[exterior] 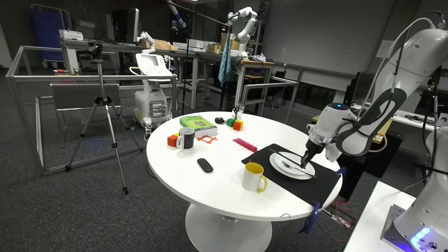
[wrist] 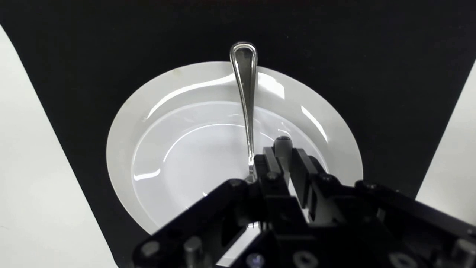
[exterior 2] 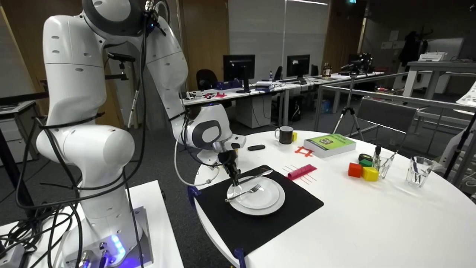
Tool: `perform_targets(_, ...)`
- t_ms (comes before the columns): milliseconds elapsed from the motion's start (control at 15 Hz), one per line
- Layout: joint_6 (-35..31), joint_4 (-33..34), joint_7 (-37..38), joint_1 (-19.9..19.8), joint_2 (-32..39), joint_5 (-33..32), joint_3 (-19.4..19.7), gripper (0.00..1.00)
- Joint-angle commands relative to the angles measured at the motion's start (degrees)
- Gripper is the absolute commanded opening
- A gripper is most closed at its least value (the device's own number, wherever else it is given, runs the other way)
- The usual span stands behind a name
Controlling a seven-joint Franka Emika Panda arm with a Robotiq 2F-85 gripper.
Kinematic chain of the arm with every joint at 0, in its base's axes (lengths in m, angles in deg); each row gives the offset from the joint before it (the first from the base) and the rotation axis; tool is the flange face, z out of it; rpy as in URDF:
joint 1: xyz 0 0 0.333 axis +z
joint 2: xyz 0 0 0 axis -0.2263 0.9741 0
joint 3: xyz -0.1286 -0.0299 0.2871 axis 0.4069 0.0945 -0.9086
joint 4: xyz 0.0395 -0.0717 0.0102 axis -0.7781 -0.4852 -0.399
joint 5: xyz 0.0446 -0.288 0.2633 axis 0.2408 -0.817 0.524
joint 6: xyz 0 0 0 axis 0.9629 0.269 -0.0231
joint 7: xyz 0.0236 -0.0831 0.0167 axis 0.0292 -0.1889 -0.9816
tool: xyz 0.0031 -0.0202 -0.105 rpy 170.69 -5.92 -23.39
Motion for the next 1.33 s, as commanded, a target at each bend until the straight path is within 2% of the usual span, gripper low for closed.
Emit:
perform_targets(0, 0.0, 0.0, 0.0, 0.0, 0.0, 0.0, 0.0, 0.15)
perform_targets(267, 0.0, 0.0, 0.0, 0.0, 0.0, 0.0, 0.0, 0.15)
perform_targets(333, 0.0, 0.0, 0.0, 0.0, 0.0, 0.0, 0.0, 0.04)
perform_targets(733, -0.9, -1.2, -0.9, 0.4, -0.8, -1.8, 1.5, 0.04)
perform_targets(1000, -2.4, -2.5, -1.9, 1.0, -1.1, -5.9, 4.2, 0.04)
perform_targets(1267, -6.2, -4.4, -2.2, 1.6, -1.4, -12.7, 8.5, 0.04)
